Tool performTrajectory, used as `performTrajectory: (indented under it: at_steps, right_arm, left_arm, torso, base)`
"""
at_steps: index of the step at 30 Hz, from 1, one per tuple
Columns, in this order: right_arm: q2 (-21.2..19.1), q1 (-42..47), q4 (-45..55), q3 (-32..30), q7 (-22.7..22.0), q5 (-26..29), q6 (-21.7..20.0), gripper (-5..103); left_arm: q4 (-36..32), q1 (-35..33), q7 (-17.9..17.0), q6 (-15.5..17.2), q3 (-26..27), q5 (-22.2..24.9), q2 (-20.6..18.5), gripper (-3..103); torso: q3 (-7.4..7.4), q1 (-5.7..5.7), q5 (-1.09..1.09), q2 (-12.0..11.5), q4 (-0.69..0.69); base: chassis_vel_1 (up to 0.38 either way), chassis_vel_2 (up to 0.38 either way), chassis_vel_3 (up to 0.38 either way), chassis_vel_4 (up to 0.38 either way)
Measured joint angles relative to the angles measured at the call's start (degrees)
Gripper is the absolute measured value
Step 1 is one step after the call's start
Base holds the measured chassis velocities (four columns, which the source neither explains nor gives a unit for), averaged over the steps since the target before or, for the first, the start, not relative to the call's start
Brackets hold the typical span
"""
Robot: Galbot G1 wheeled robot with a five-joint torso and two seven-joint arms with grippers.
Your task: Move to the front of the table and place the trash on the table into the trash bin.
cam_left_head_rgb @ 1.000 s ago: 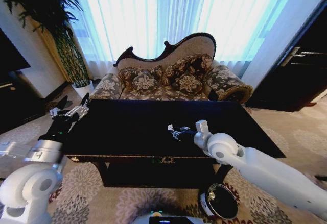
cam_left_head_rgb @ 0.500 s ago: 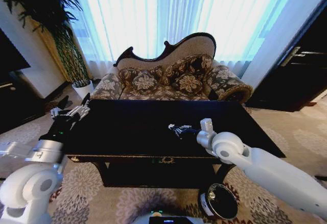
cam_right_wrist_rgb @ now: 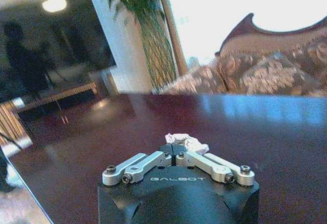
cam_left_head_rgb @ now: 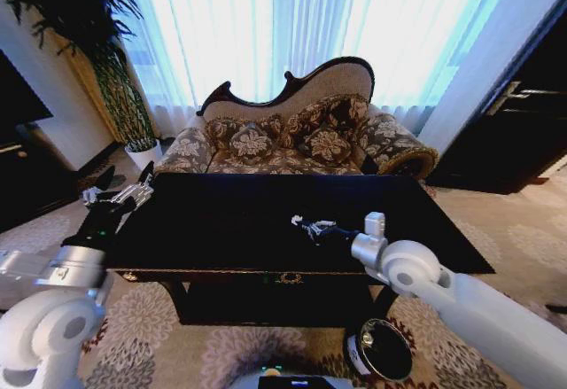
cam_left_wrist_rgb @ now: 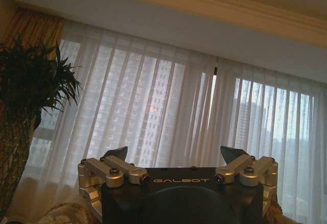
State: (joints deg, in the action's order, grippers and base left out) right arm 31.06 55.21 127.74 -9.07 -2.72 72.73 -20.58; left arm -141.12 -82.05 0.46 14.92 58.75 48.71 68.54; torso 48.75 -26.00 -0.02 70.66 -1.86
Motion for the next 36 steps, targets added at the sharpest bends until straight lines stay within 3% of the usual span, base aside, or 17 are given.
performTrajectory:
  at_steps: [10, 14, 19, 24, 25, 30, 32, 35, 36]
  right_arm:
    - [3.9, 7.9, 0.4, -6.9, 8.4, 4.8, 7.8, 0]
    - [8.0, 20.5, 0.8, -17.2, 18.3, 4.6, 12.3, 0]
    - [12.0, 29.7, 1.7, -24.4, 24.1, 4.4, 15.3, 0]
    - [20.2, 42.8, 3.4, -35.9, 34.3, 5.0, 19.0, 0]
    - [20.2, 42.8, 3.4, -35.9, 34.3, 5.0, 19.0, 0]
    - [24.2, 47.7, 0.0, -40.9, 45.9, 6.4, 21.2, 0]
    - [24.7, 47.9, -1.2, -41.3, 47.1, 6.6, 21.4, 0]
    - [26.5, 48.0, -7.0, -42.6, 55.2, 7.2, 21.5, 0]
    - [26.5, 48.0, -7.0, -42.6, 55.2, 7.2, 21.5, 0]
  left_arm:
    - [-1.9, -1.3, -0.1, -0.1, 1.5, 0.2, 1.1, 100]
    - [-2.1, -1.2, -0.1, -0.1, 1.5, 0.6, 1.1, 100]
    - [-1.6, -1.1, -0.1, -0.1, 1.0, 0.6, 1.0, 100]
    - [-1.3, -0.9, -0.1, -0.5, -0.9, 0.4, 1.3, 100]
    - [-1.3, -0.9, -0.1, -0.5, -0.9, 0.4, 1.3, 100]
    - [-1.6, -1.1, 0.0, -0.8, -1.8, 0.2, 1.6, 100]
    - [-1.8, -1.2, 0.0, -0.9, -1.8, 0.2, 1.6, 100]
    - [-2.1, -1.6, 0.0, -0.9, -1.5, 0.4, 1.4, 100]
    - [-2.1, -1.6, 0.0, -0.9, -1.5, 0.4, 1.4, 100]
  torso:
    - [0.0, 0.0, 0.01, 0.0, 0.03]
    - [0.0, 0.0, 0.01, 0.0, 0.0]
    - [-0.01, 0.0, 0.02, 0.0, -0.01]
    - [-0.01, 0.01, 0.0, 0.0, 0.0]
    - [-0.01, 0.01, 0.0, 0.0, 0.0]
    - [-0.01, 0.01, 0.0, 0.0, -0.01]
    - [0.0, 0.01, 0.0, 0.0, 0.0]
    - [0.0, 0.0, 0.01, 0.0, 0.01]
    - [0.0, 0.0, 0.01, 0.0, 0.01]
  base:
    - [0.0, 0.0, 0.0, 0.0]
    - [0.0, 0.0, 0.0, 0.0]
    - [0.0, 0.0, 0.0, 0.0]
    - [0.0, 0.0, 0.0, 0.0]
    - [0.0, 0.0, 0.0, 0.0]
    - [0.0, 0.0, 0.0, 0.0]
    - [0.0, 0.0, 0.0, 0.0]
    - [0.0, 0.0, 0.0, 0.0]
    - [0.0, 0.0, 0.0, 0.0]
